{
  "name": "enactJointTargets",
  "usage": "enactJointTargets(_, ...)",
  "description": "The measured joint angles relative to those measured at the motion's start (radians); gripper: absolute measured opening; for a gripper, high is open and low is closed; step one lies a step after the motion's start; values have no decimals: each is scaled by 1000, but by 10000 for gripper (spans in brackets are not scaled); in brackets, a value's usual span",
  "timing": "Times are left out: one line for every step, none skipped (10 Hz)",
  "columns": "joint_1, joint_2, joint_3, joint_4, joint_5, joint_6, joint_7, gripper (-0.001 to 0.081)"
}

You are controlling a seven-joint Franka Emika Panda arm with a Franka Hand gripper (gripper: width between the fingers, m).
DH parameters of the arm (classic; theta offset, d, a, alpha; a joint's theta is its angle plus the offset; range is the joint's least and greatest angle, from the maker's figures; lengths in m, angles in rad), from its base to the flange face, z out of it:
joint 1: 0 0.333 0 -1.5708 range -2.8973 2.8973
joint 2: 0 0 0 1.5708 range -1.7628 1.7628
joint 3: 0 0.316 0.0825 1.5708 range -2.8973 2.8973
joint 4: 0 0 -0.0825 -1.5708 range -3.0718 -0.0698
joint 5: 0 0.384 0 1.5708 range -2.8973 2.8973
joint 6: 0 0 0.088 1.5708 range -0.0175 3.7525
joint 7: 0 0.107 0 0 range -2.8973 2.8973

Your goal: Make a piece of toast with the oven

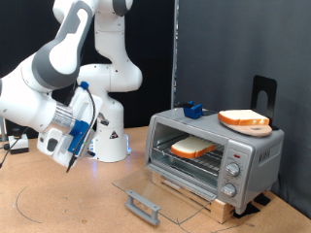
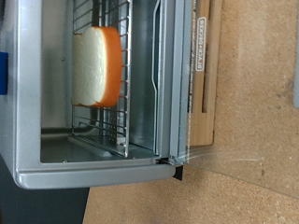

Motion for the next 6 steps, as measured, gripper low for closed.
enactJointTargets(-2, 2, 0, -3, 2, -15, -49, 804)
enactJointTargets(-10, 11, 0, -7, -6, -41, -111, 804)
enactJointTargets(-16, 27, 0, -17, -31, -60, -130, 804)
enactJointTargets(-17, 46, 0, -35, -53, -63, -132, 804)
enactJointTargets(-16, 63, 1, -61, -61, -52, -132, 804)
enactJointTargets(-12, 78, 5, -92, -62, -18, -132, 804)
